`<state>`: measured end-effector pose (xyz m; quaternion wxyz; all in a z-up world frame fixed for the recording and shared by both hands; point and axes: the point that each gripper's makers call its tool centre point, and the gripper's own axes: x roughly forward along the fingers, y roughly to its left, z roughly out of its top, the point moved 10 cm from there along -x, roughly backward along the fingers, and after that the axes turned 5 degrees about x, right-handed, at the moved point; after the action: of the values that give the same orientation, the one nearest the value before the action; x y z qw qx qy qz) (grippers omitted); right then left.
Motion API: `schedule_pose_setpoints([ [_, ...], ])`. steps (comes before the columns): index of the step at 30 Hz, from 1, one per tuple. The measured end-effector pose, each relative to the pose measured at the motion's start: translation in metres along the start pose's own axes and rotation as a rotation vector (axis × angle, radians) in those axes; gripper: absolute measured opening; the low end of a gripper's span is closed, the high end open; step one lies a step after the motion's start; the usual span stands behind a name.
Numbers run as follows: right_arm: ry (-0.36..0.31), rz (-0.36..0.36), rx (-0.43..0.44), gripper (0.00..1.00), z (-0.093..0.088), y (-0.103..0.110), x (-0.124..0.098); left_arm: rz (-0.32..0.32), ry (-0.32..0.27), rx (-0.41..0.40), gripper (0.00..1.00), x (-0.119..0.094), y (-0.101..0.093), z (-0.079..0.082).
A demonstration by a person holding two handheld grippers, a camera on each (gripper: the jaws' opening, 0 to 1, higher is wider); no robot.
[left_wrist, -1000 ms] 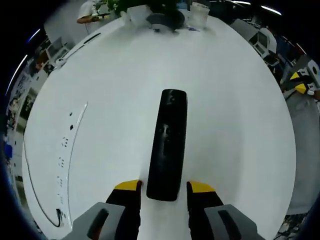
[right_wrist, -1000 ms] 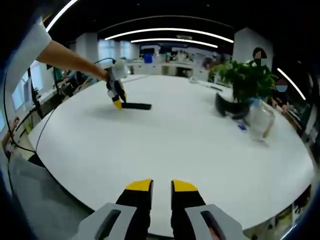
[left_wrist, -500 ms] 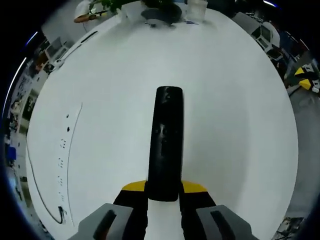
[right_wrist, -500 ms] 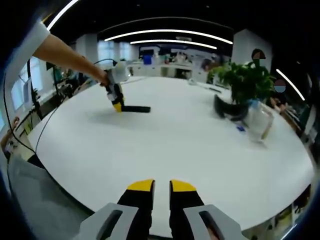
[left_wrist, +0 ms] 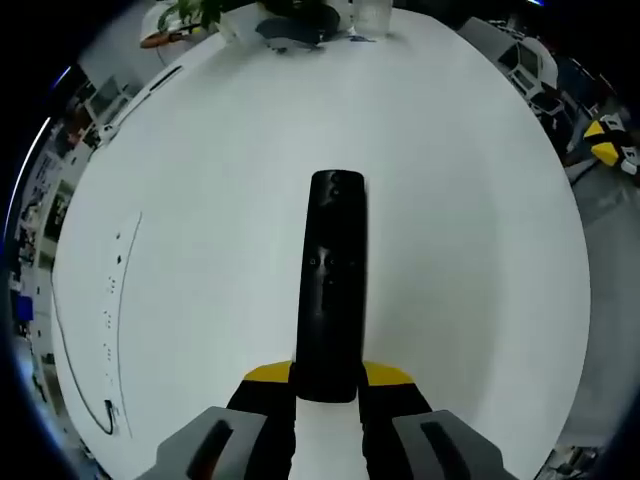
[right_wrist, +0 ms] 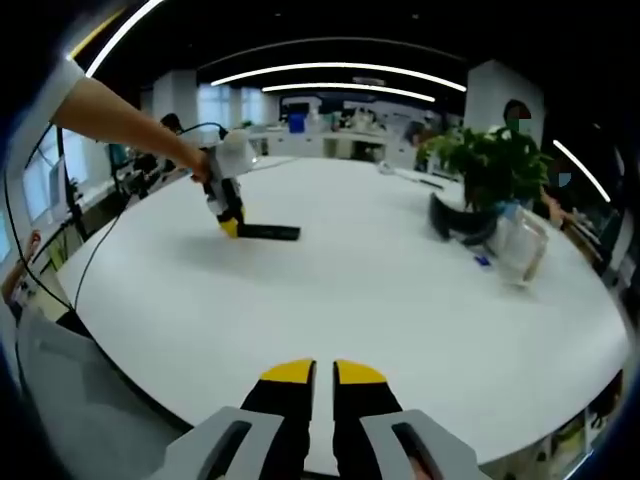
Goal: Press the specified remote control buttons in sequence, fully releasing each button before pressing the next.
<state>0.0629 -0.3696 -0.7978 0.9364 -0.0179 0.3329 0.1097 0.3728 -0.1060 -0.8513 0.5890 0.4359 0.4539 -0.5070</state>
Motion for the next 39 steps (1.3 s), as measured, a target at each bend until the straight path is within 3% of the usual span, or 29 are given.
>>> schedule_pose_setpoints([
  [17,-0.001,0.011,-0.003,0.0,0.0,0.001,-0.001,-0.01,0.036,0.002,0.22,0.003,-0.023,0.003],
  [35,0.007,0.009,-0.002,0.0,-0.002,0.001,-0.001,-0.01,0.057,0.01,0.23,0.002,-0.062,0.003],
  [39,-0.022,0.012,-0.008,0.0,-0.001,0.001,-0.005,-0.004,0.048,-0.003,0.23,0.001,-0.074,0.001],
])
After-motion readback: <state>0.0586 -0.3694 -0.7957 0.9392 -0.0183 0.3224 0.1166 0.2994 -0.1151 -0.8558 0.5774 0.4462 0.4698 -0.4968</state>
